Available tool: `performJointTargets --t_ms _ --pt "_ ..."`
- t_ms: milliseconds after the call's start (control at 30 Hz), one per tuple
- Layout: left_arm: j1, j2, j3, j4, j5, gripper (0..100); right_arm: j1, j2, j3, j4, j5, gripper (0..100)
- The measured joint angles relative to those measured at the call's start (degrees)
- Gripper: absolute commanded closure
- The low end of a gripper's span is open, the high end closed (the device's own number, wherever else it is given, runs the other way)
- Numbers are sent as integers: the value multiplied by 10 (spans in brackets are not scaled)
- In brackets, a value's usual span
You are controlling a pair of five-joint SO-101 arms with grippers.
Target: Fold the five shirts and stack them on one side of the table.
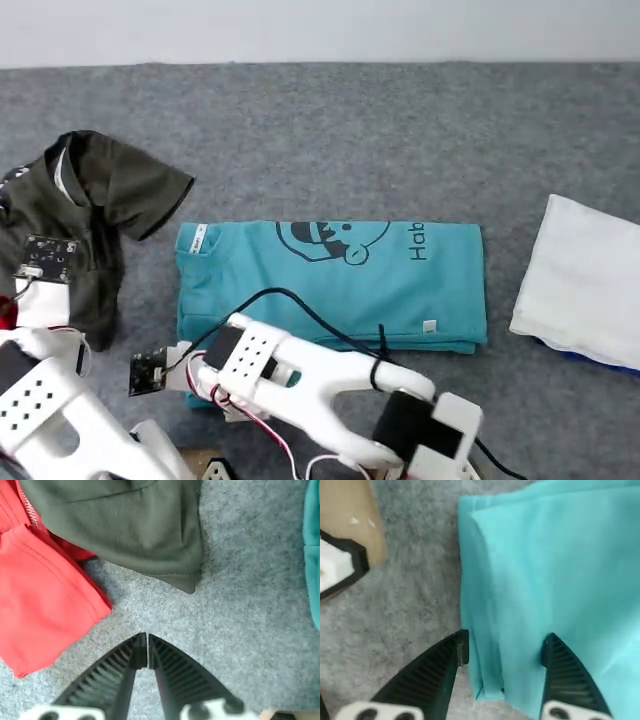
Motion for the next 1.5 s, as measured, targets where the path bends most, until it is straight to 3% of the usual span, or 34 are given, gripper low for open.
performJointTargets --t_ms 233,467,1067,1500 --pt "0 0 0 0 0 986 0 48 -25 4 -2 771" --pt "0 0 0 0 0 986 4 115 -125 57 -2 990" --pt "0 0 0 0 0 986 25 205 -274 161 -1 988" --pt "0 0 0 0 0 986 117 205 -398 209 0 980"
